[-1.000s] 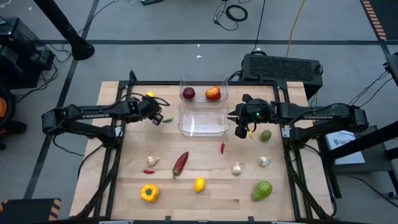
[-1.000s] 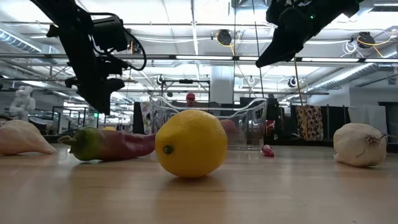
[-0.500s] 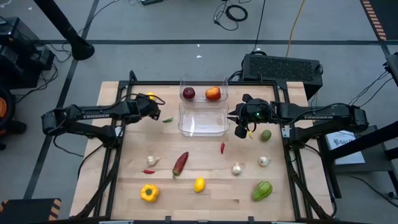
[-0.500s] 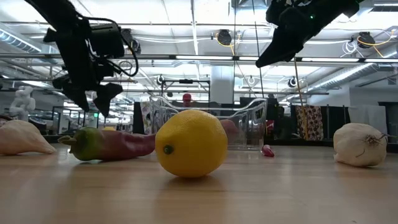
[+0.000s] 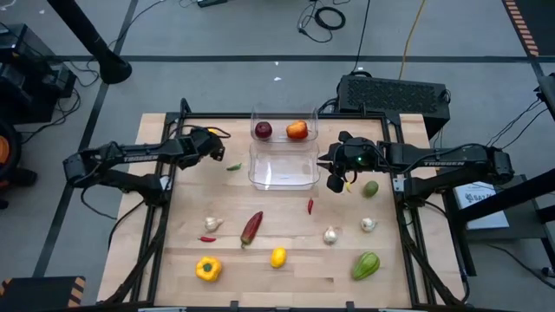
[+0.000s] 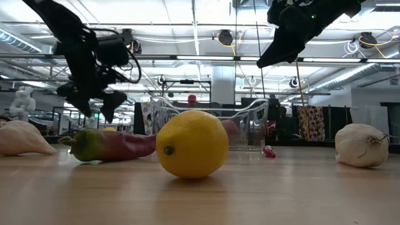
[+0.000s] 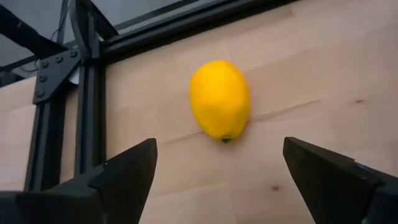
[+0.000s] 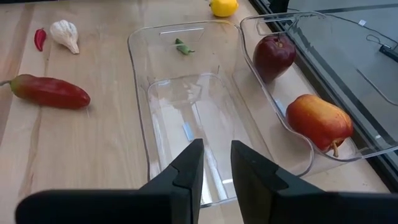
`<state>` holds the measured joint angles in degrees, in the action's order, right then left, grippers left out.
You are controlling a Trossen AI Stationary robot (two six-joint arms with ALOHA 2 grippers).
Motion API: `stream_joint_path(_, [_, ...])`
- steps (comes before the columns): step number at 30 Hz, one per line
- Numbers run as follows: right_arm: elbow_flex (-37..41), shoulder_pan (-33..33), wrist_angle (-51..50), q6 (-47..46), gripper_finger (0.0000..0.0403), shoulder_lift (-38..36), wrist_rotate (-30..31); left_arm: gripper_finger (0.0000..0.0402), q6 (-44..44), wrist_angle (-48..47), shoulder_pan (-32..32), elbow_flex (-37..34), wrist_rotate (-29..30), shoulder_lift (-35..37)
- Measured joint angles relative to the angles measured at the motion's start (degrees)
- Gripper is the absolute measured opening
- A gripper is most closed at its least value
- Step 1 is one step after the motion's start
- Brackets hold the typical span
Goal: Sort produce into baskets
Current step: Put the top lemon into the top transparent bin
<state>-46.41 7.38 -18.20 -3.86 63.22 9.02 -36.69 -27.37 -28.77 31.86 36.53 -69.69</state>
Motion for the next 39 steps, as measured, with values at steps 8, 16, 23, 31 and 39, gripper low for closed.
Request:
stream_joint_path(8, [0.00, 0.00, 0.73, -0.42, 0.0073, 0.00, -0.02, 0.0355, 3.07, 10.54, -1.58, 0.00, 0.28, -10.65])
stream_joint_path(16, [0.00, 0.00, 0.61, 0.11, 0.0073, 0.02, -0.04, 0.0355, 3.23, 12.68, -4.96, 0.00, 2.72, -16.07])
stream_joint_path(23, [0.00, 0.02, -0.06, 0.19, 0.0073, 0.02, -0.07, 0.0354, 8.44, 18.86, -6.46, -0.02, 1.40, -18.54])
stream_joint_path(31, [0.00, 0.02, -0.08, 0.04, 0.0073, 0.02, -0.11, 0.0310, 11.96, 19.89, -8.07, -0.02, 0.97, -19.24])
stream_joint_path(39, [0.00, 0.00, -0.10, 0.02, 0.0073, 0.02, -0.11, 0.0263, 17.21, 22.56, -8.01, -0.02, 1.25, -19.24])
